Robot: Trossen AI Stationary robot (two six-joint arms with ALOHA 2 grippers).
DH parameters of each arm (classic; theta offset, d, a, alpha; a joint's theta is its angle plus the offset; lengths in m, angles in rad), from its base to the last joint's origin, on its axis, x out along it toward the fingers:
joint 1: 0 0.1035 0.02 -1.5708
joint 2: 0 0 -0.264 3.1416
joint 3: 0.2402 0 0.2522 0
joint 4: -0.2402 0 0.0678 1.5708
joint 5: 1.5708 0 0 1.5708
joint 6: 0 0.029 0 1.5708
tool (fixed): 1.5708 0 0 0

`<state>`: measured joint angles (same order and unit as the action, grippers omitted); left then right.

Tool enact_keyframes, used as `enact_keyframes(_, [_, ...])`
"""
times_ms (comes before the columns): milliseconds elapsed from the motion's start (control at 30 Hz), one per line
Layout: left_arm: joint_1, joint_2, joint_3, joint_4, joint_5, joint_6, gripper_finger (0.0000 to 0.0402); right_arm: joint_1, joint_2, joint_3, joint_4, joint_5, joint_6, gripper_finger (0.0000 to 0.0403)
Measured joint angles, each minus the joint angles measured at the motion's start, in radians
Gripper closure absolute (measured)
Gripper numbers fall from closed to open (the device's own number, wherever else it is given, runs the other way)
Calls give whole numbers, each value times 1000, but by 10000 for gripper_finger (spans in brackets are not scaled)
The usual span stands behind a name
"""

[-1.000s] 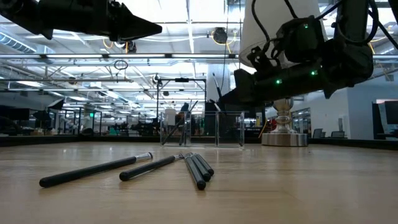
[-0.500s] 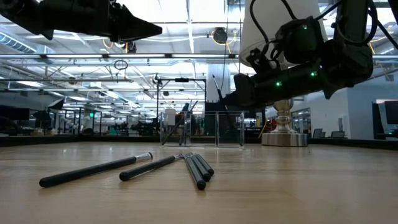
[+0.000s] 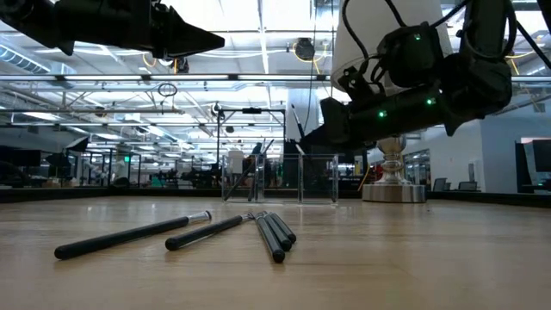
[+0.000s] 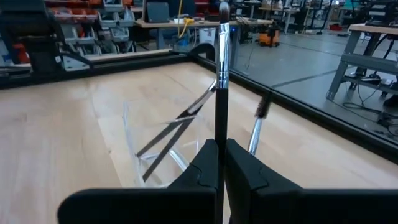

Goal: Put items in baskets/containers
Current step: Put the black liner brush transparent organizer

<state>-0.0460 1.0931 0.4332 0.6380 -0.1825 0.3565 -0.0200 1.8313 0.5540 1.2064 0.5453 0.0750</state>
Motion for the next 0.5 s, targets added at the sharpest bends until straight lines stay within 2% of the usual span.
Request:
enact_keyframes(200, [0, 0, 0, 0, 0, 0, 360, 0, 0, 40, -110, 0, 0, 403])
enact_keyframes(500, [0, 0, 0, 1, 2, 0, 360, 0, 0, 52, -141, -16, 0, 390])
